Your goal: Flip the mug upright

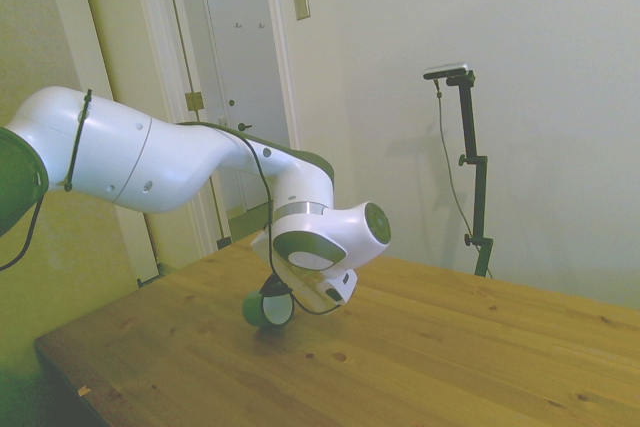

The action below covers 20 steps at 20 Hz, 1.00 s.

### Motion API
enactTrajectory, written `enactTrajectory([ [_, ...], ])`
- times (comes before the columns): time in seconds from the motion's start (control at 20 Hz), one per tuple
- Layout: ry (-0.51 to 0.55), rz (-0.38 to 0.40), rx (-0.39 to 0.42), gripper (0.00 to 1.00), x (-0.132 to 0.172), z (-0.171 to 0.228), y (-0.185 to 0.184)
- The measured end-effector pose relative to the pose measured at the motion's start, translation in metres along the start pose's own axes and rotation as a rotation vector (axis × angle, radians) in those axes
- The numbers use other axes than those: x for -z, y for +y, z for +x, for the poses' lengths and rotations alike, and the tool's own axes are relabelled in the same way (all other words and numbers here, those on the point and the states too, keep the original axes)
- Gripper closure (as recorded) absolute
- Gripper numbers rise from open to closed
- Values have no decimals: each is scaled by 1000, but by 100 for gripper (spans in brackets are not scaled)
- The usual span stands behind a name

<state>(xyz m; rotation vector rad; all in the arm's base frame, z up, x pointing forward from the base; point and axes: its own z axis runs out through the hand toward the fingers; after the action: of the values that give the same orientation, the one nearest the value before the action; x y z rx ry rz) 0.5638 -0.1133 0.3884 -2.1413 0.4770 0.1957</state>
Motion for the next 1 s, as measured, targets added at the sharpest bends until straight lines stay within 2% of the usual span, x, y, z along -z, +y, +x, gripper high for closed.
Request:
enactTrajectory([
  [0.15, 50, -31, 24, 100, 8, -16, -29],
  [0.5, 255, -231, -4, 100, -15, -52, -78],
  [1.0, 441, -378, -52, 100, -39, -61, -92],
])
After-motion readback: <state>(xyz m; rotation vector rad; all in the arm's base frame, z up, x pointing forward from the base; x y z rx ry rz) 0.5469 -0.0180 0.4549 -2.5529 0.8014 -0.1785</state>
